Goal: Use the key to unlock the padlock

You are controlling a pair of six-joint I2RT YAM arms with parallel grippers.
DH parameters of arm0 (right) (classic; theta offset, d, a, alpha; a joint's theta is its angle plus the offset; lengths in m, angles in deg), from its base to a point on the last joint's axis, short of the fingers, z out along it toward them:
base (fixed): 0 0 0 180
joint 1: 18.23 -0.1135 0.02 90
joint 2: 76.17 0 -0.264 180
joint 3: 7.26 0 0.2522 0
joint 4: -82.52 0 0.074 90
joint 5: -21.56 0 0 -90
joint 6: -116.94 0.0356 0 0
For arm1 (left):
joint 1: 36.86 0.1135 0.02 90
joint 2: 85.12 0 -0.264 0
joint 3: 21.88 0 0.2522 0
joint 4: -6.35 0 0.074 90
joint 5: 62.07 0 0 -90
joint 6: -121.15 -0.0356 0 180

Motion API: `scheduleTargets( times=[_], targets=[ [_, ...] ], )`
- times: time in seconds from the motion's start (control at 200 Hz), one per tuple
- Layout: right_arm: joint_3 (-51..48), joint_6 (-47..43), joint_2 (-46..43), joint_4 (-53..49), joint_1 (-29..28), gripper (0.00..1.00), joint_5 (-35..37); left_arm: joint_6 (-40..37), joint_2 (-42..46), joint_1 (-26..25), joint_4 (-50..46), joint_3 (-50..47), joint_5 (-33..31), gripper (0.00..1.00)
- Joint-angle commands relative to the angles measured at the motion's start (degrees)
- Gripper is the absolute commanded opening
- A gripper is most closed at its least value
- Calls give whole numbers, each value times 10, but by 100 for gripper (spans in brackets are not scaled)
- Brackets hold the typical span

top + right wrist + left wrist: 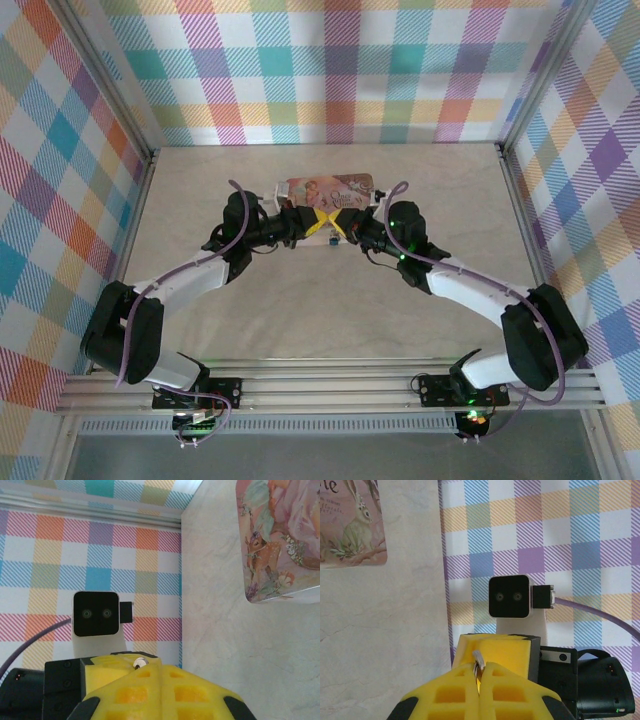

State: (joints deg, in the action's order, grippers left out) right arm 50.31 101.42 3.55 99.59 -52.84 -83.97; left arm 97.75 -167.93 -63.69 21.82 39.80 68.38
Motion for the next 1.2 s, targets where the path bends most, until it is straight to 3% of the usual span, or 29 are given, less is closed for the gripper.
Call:
scheduleTargets(
  times=[0.0,0.09,0.325,0.415,0.555,0.705,0.78,0.865,0.95,1.195],
  targets=[
    [-13,-1,-8,49,-3,0,1,-21,27,-8,-10,-9,22,0],
    [-22,-29,-25,38,-3,0,10,-57,41,-8,-56,-5,25,0],
    [-6,-160,-69,-50,-2,0,4,-146,72,-6,-148,13,31,14],
    [18,-222,-85,-129,-1,0,-10,-200,78,-2,-190,34,58,18],
    [72,-338,-103,-285,13,0,-46,-319,99,11,-309,74,77,43],
    [172,-492,-85,-484,30,0,-98,-480,123,13,-479,128,66,55],
    [212,-572,-71,-554,31,0,-128,-544,132,12,-521,139,77,58],
    [242,-649,-56,-607,29,0,-174,-598,141,13,-516,133,133,58],
    [260,-705,-45,-641,30,0,-214,-599,140,11,-466,121,191,56],
    [271,-776,-43,-673,30,0,-283,-630,109,-14,-434,136,208,52]
  ],
)
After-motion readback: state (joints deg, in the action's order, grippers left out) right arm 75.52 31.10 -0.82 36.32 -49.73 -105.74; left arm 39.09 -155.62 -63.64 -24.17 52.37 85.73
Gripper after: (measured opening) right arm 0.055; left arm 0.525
